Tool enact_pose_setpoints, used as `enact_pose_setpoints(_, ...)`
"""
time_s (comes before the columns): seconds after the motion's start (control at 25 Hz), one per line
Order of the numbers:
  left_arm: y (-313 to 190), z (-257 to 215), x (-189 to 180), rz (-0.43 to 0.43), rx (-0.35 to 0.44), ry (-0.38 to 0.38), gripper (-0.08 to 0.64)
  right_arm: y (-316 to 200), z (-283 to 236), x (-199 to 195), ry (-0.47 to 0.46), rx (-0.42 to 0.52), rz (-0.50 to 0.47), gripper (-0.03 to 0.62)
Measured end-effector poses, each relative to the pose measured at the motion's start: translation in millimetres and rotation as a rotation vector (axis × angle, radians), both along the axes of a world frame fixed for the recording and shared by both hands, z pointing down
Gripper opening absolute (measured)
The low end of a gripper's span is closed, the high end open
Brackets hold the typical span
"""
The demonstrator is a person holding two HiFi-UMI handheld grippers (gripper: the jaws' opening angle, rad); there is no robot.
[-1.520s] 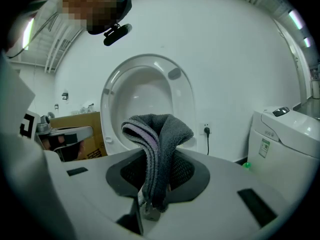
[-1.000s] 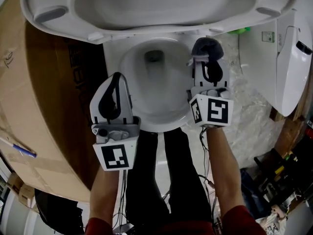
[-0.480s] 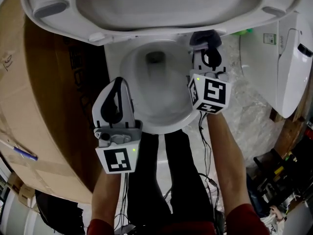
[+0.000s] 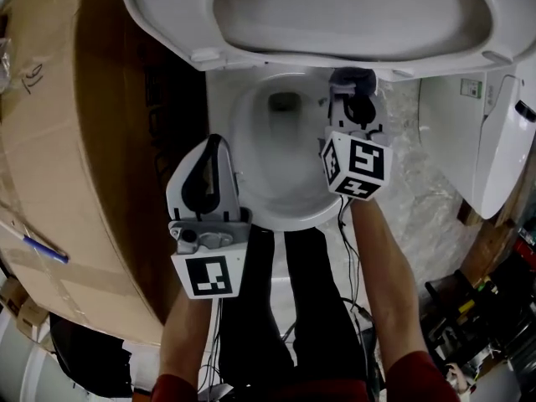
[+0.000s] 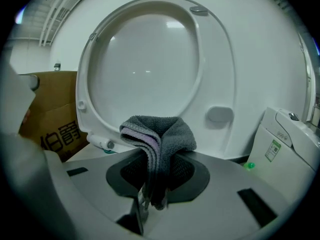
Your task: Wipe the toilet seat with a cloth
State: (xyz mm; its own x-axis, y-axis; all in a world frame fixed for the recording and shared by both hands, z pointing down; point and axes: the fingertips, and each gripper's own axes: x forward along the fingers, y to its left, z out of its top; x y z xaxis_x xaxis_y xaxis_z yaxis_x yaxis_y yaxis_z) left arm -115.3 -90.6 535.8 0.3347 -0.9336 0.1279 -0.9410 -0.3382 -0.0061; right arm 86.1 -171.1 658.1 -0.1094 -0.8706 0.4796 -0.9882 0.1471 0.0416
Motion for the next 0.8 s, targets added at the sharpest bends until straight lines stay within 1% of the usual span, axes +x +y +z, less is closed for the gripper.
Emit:
enact_pose_setpoints(0.24,7,-1,-29,-0.055,-0.006,0.004,0.012,1,15,-45,-0.048,-0.070,-0.043,0.075)
enact_pose_setpoints(0.36,13,-1,-45,-0.086,-0.015,0.010,0.012,2,20,-72,-0.062,-0.090,-0.077,0.075)
enact_pose_setpoints(0.6,23,-7,-64,-0.139,-0.021,0.035,0.012,-2,14,-132,-0.086,-0.097,-0.183,0.075)
enact_pose_setpoints(0.8,29,-14,-76,-0.167,-0.026,0.050,0.012,-8,-5,-178,-0.073,-0.076,-0.309,0.075)
